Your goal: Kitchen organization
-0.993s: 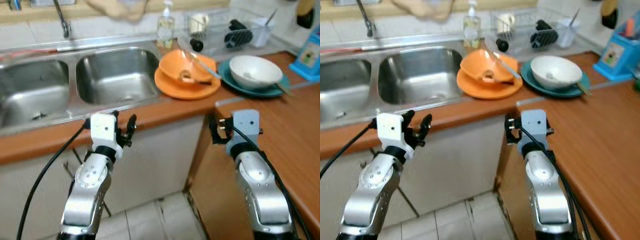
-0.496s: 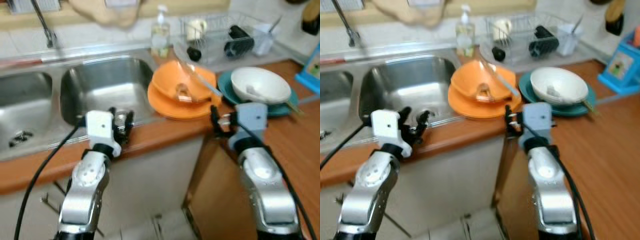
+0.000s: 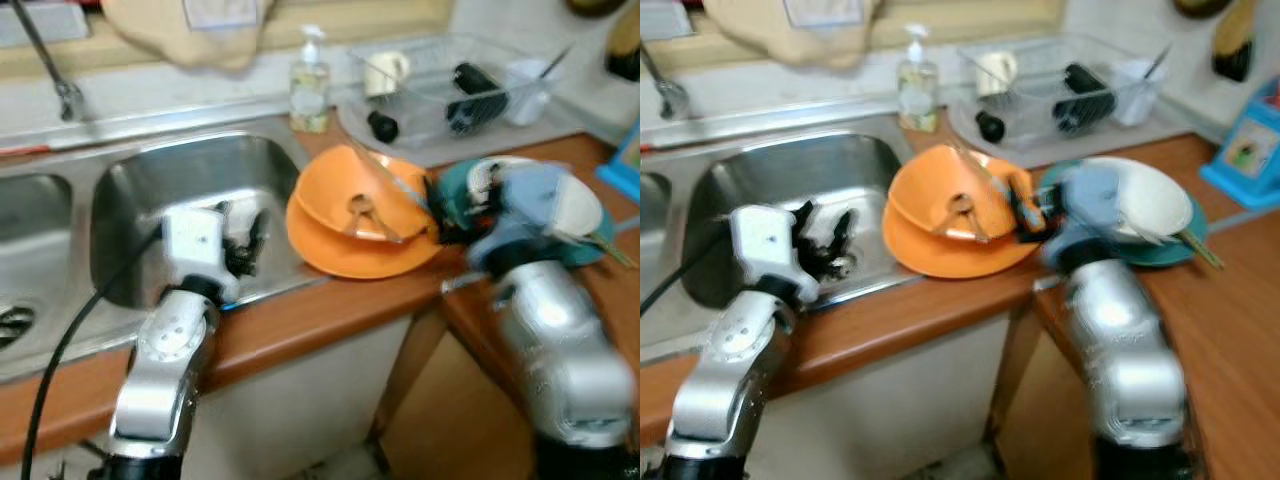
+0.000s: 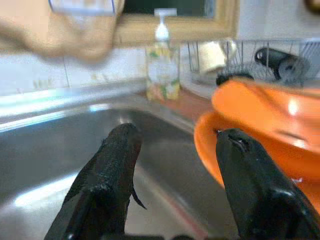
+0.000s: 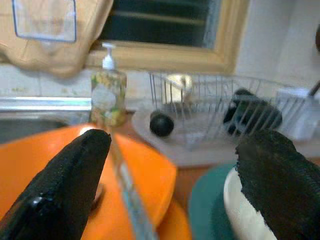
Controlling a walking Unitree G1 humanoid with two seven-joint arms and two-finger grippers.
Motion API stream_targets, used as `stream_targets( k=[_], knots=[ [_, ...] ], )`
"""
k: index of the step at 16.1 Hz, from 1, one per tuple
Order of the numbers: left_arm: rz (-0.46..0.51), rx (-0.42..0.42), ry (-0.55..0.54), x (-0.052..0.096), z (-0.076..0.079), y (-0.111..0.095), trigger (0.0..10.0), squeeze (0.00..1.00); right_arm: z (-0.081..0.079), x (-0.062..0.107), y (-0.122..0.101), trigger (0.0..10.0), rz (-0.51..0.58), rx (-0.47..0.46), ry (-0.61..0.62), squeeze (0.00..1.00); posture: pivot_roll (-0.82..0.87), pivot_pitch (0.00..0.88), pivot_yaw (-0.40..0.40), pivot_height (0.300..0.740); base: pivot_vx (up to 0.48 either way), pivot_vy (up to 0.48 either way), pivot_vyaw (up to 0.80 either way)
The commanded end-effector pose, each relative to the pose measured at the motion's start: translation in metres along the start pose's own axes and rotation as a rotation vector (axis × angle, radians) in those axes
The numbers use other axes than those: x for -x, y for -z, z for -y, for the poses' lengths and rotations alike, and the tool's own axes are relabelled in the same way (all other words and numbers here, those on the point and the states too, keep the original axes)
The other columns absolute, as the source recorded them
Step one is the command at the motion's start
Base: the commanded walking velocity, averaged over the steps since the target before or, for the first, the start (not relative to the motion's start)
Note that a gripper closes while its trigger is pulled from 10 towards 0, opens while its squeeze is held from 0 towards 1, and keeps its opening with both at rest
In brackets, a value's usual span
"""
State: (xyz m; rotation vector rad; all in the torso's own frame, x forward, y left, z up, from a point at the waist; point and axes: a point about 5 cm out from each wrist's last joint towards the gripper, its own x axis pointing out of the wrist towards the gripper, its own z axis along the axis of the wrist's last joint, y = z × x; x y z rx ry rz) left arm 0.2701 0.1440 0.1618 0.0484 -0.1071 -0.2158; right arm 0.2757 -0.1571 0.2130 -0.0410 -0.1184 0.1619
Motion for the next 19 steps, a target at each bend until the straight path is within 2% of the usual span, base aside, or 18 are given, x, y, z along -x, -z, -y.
stream_targets(
  k=[1,4,8,9,10,11,12,13,15,17,18,19],
  knots=[
    [0.016,-0.021,-0.006,0.001,-0.008,-0.007,10.0,0.0,-0.005,-0.005,-0.012,10.0,0.021,0.011,-0.066,0.0,-0.04,0.0,0.006,0.74,0.0,0.0,0.0],
    [0.015,-0.029,0.049,0.004,-0.01,-0.012,10.0,0.0,0.005,-0.013,-0.026,10.0,0.002,0.036,-0.092,0.0,-0.03,0.0,0.006,0.74,0.0,0.0,0.0],
    [-0.034,-0.077,0.193,0.003,-0.01,-0.016,10.0,0.0,0.015,-0.025,-0.031,10.0,-0.117,0.097,-0.177,0.0,-0.03,0.0,0.01,0.74,0.0,0.0,0.0],
    [-0.043,-0.145,0.259,0.0,-0.011,-0.02,10.0,0.0,0.018,-0.031,-0.027,8.5,-0.193,0.128,-0.226,0.0,-0.02,0.0,0.008,0.74,0.0,0.0,0.0],
    [-0.051,-0.188,0.304,-0.001,-0.013,-0.022,10.0,0.0,0.021,-0.034,-0.023,4.2,-0.246,0.151,-0.252,0.0,-0.02,0.0,0.008,0.74,0.0,0.0,0.0],
    [-0.057,-0.196,0.317,-0.001,-0.014,-0.022,10.0,0.0,0.021,-0.035,-0.022,2.0,-0.262,0.157,-0.26,0.0,-0.02,0.0,0.008,0.74,0.0,0.0,0.0],
    [-0.08,-0.206,0.369,0.0,-0.016,-0.024,10.0,0.0,0.023,-0.039,-0.017,1.8,-0.324,0.187,-0.278,0.0,-0.02,0.0,0.006,0.74,0.0,0.0,0.0],
    [-0.103,-0.219,0.424,0.002,-0.016,-0.027,10.0,0.0,0.025,-0.043,-0.012,3.8,-0.383,0.201,-0.287,0.0,-0.01,0.0,0.004,0.74,0.0,0.0,0.0],
    [-0.132,-0.237,0.494,0.004,-0.014,-0.03,10.0,0.0,0.026,-0.051,-0.007,4.7,-0.455,0.217,-0.308,0.0,0.0,0.0,0.0,0.74,0.0,0.0,0.0],
    [-0.157,-0.237,0.565,0.008,-0.011,-0.032,10.0,0.0,0.027,-0.059,-0.004,4.7,-0.519,0.224,-0.312,0.0,0.0,0.0,-0.003,0.74,0.0,0.0,0.0],
    [-0.175,-0.24,0.605,0.012,-0.008,-0.033,10.0,0.0,0.028,-0.064,-0.005,4.4,-0.53,0.232,-0.302,0.0,0.0,0.0,-0.003,0.74,0.0,0.0,0.0],
    [-0.189,-0.236,0.63,0.013,-0.006,-0.033,10.0,0.0,0.028,-0.069,-0.005,3.1,-0.543,0.238,-0.297,0.0,0.0,0.0,-0.007,0.74,0.0,0.0,0.0]
  ],
)
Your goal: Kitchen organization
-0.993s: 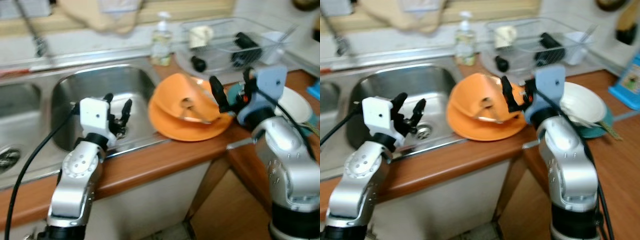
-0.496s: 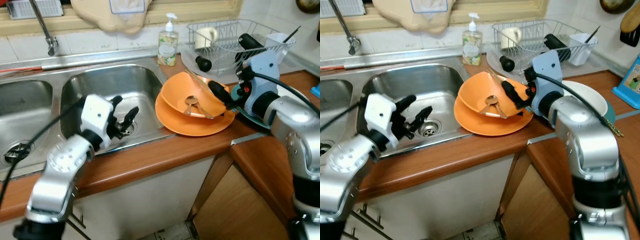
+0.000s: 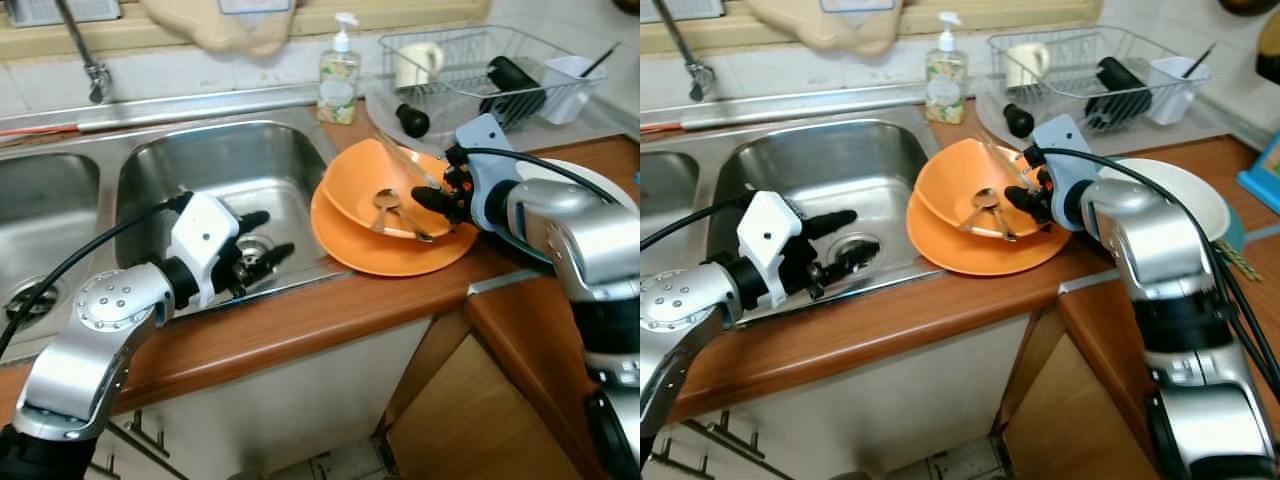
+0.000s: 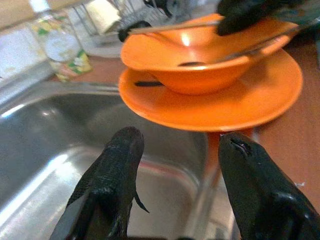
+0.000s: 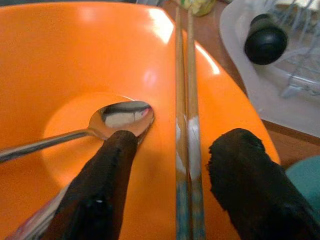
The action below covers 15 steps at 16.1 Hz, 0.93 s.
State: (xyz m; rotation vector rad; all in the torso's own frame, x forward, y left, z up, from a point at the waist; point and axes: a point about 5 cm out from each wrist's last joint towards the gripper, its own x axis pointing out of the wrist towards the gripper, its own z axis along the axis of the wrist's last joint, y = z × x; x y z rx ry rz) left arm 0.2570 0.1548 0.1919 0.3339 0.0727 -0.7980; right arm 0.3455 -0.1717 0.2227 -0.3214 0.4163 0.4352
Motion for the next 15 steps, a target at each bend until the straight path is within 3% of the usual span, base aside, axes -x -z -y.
stream_targets(
  k=[1,2,6,15],
  knots=[
    [-0.008,-0.009,0.045,0.0,0.005,-0.003,10.0,0.0,0.006,-0.002,-0.005,2.0,-0.022,0.026,0.023,0.0,0.0,0.0,-0.008,0.74,0.0,0.0,0.0],
    [-0.011,-0.009,0.054,0.001,0.005,-0.004,10.0,0.0,0.007,-0.005,-0.007,0.0,-0.035,0.037,0.03,0.0,0.0,0.0,-0.009,0.74,0.0,0.0,0.0],
    [-0.023,-0.009,0.081,0.002,0.008,-0.005,10.0,0.0,0.011,-0.014,-0.007,0.0,-0.109,0.06,0.038,0.0,0.0,0.0,-0.008,0.74,0.0,0.0,0.0],
    [-0.016,0.002,0.111,0.001,0.009,-0.009,10.0,0.0,0.01,-0.024,-0.009,0.0,-0.117,0.041,0.006,0.0,0.0,0.0,0.001,0.74,0.0,0.0,0.0]
  ],
)
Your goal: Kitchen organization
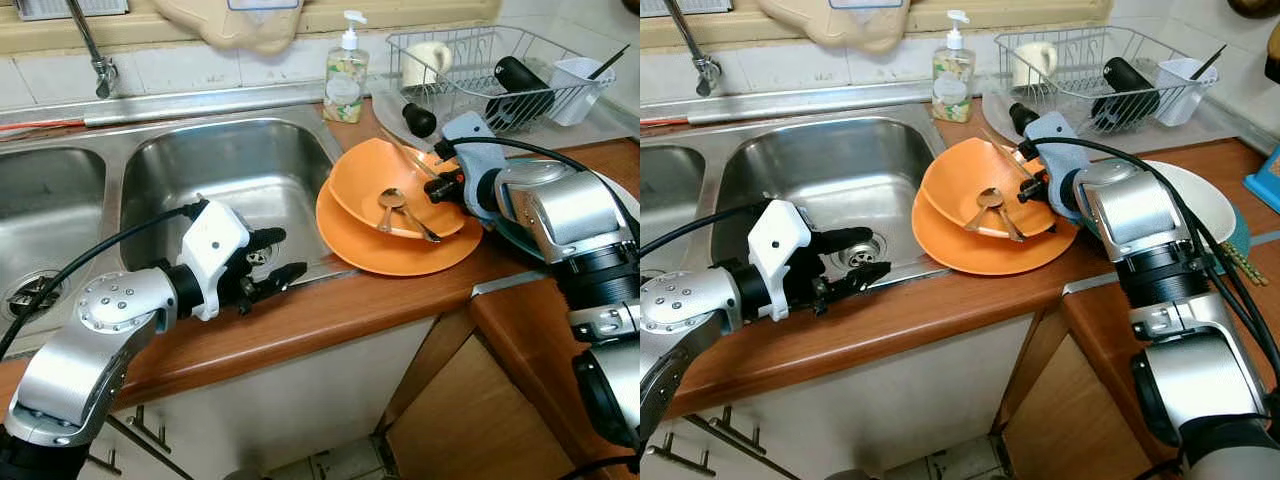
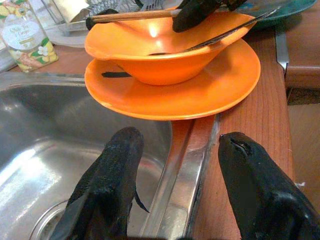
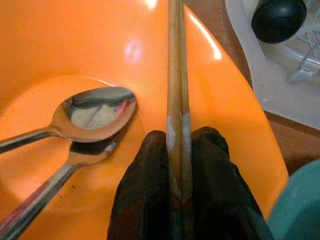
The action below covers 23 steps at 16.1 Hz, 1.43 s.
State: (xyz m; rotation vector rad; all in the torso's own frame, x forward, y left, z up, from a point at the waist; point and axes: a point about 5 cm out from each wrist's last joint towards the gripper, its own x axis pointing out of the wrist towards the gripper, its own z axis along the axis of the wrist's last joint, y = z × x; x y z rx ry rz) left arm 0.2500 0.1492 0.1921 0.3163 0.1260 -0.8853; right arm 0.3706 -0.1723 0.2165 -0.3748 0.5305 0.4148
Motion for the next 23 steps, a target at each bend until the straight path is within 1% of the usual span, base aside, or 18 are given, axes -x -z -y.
stream_targets(
  k=[1,3,6,7,8,10,11,12,13,14,15,16,17,19,20,21,22,23],
  knots=[
    [0.017,-0.027,0.015,0.0,0.0,-0.008,10.0,0.0,-0.001,0.0,-0.007,0.0,0.01,0.015,-0.005,0.0,0.0,0.0,0.003,0.74,0.0,0.0,0.0],
    [0.029,-0.023,0.012,0.0,-0.001,-0.009,10.0,0.0,0.0,0.0,-0.007,0.0,0.012,0.015,-0.004,0.0,0.0,0.0,0.004,0.74,0.0,0.0,0.0],
    [0.071,0.007,-0.005,-0.002,-0.004,-0.014,10.0,0.0,0.003,0.004,-0.015,0.0,0.076,0.013,0.001,0.0,0.0,0.0,0.009,0.74,0.0,0.0,0.0],
    [0.087,0.024,-0.011,-0.002,-0.005,-0.016,10.0,0.0,0.003,0.008,-0.019,0.0,0.112,0.003,-0.009,0.0,0.0,0.0,0.009,0.74,0.0,0.0,0.0],
    [0.143,0.064,-0.026,-0.003,-0.007,-0.022,10.0,0.0,0.0,0.018,-0.029,0.0,0.203,-0.039,-0.05,0.0,0.0,0.0,0.015,0.74,0.0,0.0,0.0],
    [0.228,0.14,-0.015,-0.006,-0.008,-0.031,10.0,0.0,-0.006,0.031,-0.039,0.0,0.305,-0.086,-0.094,0.0,-0.01,0.0,0.031,0.74,0.0,0.0,0.0],
    [0.252,0.158,-0.01,-0.007,-0.009,-0.033,10.0,0.6,-0.009,0.035,-0.04,0.0,0.328,-0.097,-0.102,0.0,-0.01,0.0,0.033,0.74,0.0,0.0,0.0],
    [0.301,0.191,0.0,-0.009,-0.009,-0.038,10.0,1.0,-0.015,0.042,-0.041,0.0,0.383,-0.114,-0.123,0.0,-0.01,0.0,0.038,0.74,0.0,0.0,0.0],
    [0.333,0.209,0.004,-0.012,-0.009,-0.041,10.0,1.0,-0.02,0.048,-0.04,0.0,0.43,-0.119,-0.139,0.0,-0.01,0.0,0.039,0.74,0.0,0.0,0.0],
    [0.351,0.221,0.003,-0.013,-0.009,-0.044,10.0,0.59,-0.023,0.052,-0.038,0.0,0.464,-0.115,-0.144,0.0,-0.02,0.0,0.043,0.74,0.0,0.0,0.0],
    [0.391,0.263,0.015,-0.014,-0.008,-0.048,10.0,0.0,-0.028,0.058,-0.036,0.0,0.513,-0.103,-0.159,0.0,-0.01,0.0,0.041,0.74,0.0,0.0,0.0],
    [0.433,0.314,0.036,-0.015,-0.007,-0.052,10.0,0.0,-0.034,0.063,-0.035,0.0,0.545,-0.088,-0.18,0.0,-0.01,0.0,0.039,0.74,0.0,0.0,0.0],
    [0.455,0.344,0.054,-0.015,-0.006,-0.054,10.0,0.0,-0.043,0.068,-0.034,0.0,0.571,-0.068,-0.221,0.0,-0.01,0.0,0.039,0.74,0.0,0.0,0.0],
    [0.525,0.453,0.117,-0.014,-0.001,-0.058,10.0,0.0,-0.072,0.08,-0.029,0.0,0.607,-0.041,-0.316,0.0,-0.01,0.0,0.037,0.74,0.0,0.0,0.0],
    [0.571,0.529,0.167,-0.011,0.004,-0.058,10.0,0.0,-0.088,0.084,-0.024,0.0,0.62,-0.042,-0.36,0.0,-0.02,0.0,0.037,0.74,0.0,0.0,0.0],
    [0.595,0.569,0.188,-0.01,0.006,-0.058,10.0,0.0,-0.095,0.084,-0.02,0.0,0.617,-0.046,-0.382,0.0,-0.02,0.0,0.037,0.74,0.0,0.0,0.0],
    [0.605,0.591,0.196,-0.009,0.007,-0.058,10.0,0.0,-0.099,0.083,-0.017,0.0,0.612,-0.047,-0.388,0.0,-0.02,0.0,0.037,0.74,0.0,0.0,0.0],
    [0.61,0.636,0.202,-0.011,0.009,-0.054,2.3,0.0,-0.11,0.079,-0.012,0.0,0.605,-0.022,-0.415,0.0,-0.02,0.0,0.038,0.74,0.0,0.0,0.0]
  ],
)
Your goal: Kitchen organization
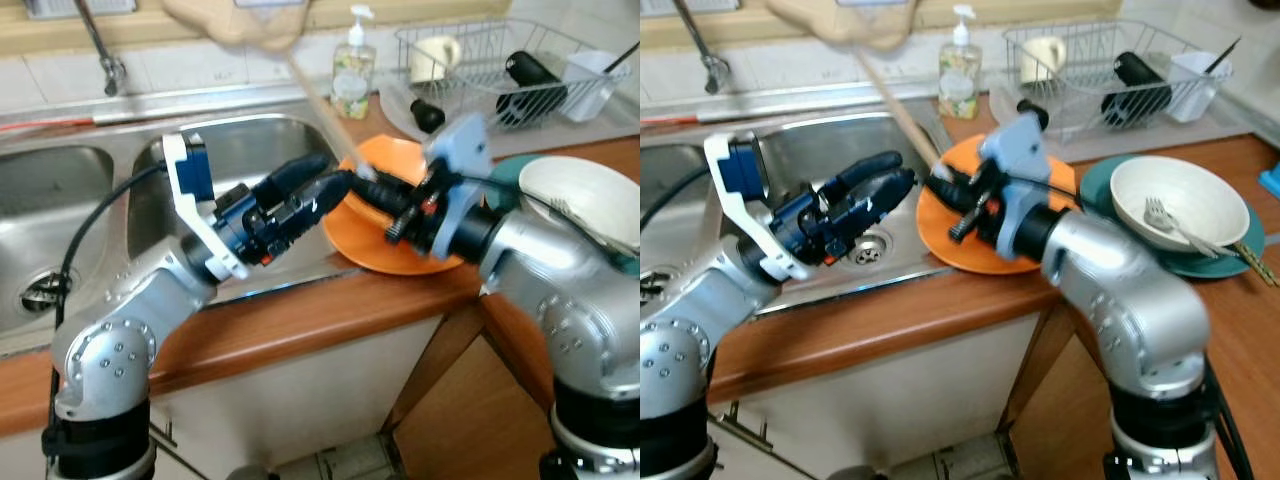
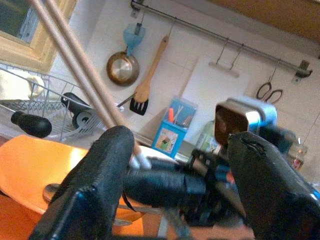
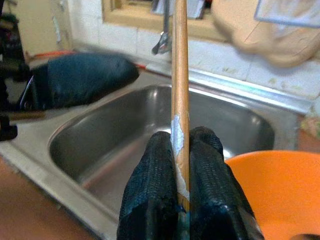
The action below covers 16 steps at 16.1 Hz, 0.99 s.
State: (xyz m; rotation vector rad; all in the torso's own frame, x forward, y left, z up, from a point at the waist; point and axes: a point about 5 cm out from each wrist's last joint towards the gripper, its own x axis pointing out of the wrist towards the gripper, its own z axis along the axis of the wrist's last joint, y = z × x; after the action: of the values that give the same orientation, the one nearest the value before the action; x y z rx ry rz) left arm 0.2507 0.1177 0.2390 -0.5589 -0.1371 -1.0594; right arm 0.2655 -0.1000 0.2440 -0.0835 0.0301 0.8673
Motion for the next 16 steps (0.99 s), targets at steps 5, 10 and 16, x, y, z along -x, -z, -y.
stream_targets(
  k=[5,10,16],
  knots=[
    [0.017,0.104,-0.04,0.002,-0.003,0.009,0.0,0.0,-0.029,-0.012,0.008,0.0,0.011,-0.017,-0.08,0.0,-0.01,0.0,0.029,0.74,0.0,0.0,0.0],
    [0.031,0.147,-0.039,0.004,-0.002,0.013,0.0,0.0,-0.029,-0.016,0.012,0.0,0.02,-0.044,-0.037,0.0,-0.01,0.0,0.028,0.74,0.0,0.0,0.0],
    [0.052,0.164,-0.043,0.003,-0.004,0.014,0.0,0.0,-0.03,-0.022,0.01,0.0,0.047,-0.06,-0.018,0.0,-0.01,0.0,0.043,0.74,0.0,0.0,0.0]
  ],
)
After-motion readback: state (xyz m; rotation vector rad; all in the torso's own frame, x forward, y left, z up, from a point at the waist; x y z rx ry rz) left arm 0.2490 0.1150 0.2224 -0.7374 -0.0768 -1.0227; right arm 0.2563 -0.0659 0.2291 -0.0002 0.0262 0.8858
